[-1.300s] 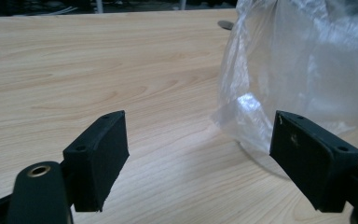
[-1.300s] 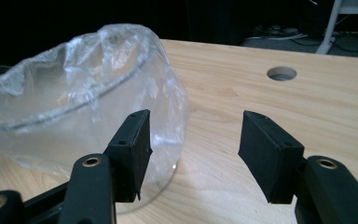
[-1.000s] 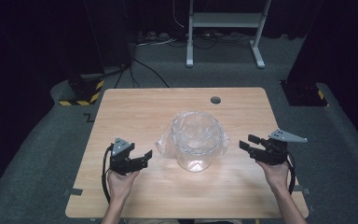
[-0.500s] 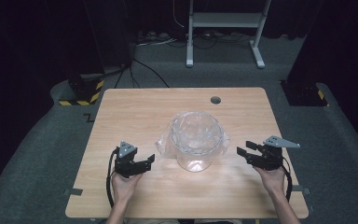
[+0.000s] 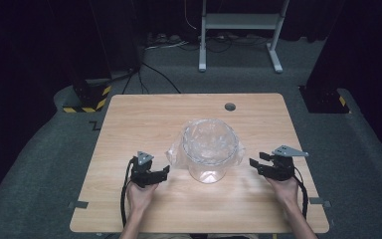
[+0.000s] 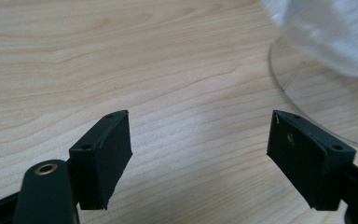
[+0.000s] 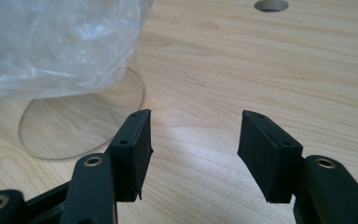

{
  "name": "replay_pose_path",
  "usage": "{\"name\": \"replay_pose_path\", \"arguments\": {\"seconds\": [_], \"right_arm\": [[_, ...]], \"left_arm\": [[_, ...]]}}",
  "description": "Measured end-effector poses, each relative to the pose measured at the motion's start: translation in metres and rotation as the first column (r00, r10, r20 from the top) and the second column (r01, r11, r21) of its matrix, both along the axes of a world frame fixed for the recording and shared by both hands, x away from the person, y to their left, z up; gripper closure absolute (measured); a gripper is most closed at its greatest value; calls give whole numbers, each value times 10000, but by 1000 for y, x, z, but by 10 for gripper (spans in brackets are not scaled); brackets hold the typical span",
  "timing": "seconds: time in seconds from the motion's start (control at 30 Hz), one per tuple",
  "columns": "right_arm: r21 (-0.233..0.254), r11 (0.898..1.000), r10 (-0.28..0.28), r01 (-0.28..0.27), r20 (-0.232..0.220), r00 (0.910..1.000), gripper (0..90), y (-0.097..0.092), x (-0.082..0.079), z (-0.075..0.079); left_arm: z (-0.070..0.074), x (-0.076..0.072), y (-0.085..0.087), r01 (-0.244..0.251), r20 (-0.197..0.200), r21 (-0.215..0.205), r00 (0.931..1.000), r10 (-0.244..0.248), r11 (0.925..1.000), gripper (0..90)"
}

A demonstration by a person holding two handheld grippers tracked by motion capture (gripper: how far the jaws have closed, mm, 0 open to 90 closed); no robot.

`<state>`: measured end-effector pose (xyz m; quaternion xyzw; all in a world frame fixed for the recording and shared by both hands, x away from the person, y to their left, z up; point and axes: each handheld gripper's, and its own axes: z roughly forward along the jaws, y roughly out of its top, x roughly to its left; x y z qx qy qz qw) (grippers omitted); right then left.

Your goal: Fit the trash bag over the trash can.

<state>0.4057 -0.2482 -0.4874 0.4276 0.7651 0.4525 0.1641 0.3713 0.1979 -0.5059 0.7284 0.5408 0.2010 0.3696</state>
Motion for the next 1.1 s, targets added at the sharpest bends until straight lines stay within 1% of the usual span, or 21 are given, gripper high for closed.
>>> {"name": "replay_pose_path", "arguments": {"seconds": [0.1,0.17,0.23,0.3,0.37,0.4,0.57,0.6,0.67,0.7,0.93,1.0,1.07,1.1], "right_arm": [[-95,9999,-50,49,-51,10000,439,1,3,-4],[-241,9996,-149,146,-109,9998,440,2,5,-6],[-366,9992,-180,175,-145,9997,443,2,7,-10],[-457,9987,-259,245,-295,9992,443,2,8,-16],[-440,9984,-366,347,-423,9984,443,0,9,-20],[-447,9983,-392,375,-378,9985,443,-2,10,-21],[-567,9969,-578,549,-499,9971,443,-3,12,-25],[-629,9964,-609,575,-521,9968,443,-2,13,-26],[-759,9950,-690,649,-526,9962,443,-2,14,-28],[-831,9943,-708,666,-478,9963,443,-3,15,-29],[-1172,9891,-962,891,-564,9938,442,-4,18,-34],[-1310,9870,-1025,933,-648,9926,439,-3,19,-35],[-1401,9854,-1063,969,-610,9925,439,-2,19,-35],[-1449,9848,-1052,959,-574,9928,441,-2,19,-35]], "left_arm": [[-4,2,2,-119,-121,26,9999,119,9999,219],[-7,3,2,-155,-154,22,9998,155,9999,220],[-9,4,1,-171,-232,139,9996,175,9998,220],[-11,5,1,-227,-233,269,9995,233,9994,220],[-11,6,1,-291,-218,264,9993,297,9992,222],[-12,7,1,-305,-191,309,9993,311,9991,222],[-17,11,-1,-381,-314,497,9987,397,9980,224],[-18,12,-2,-430,-263,549,9987,445,9976,226],[-18,13,-1,-494,-276,406,9983,505,9980,229],[-18,13,-1,-511,-246,468,9983,523,9976,230],[-19,14,-1,-644,-153,662,9977,655,9957,230],[-20,14,-2,-636,-77,792,9979,644,9948,230],[-21,14,-4,-635,55,1002,9980,633,9929,228],[-21,14,-5,-655,56,1028,9979,653,9925,227]]}}
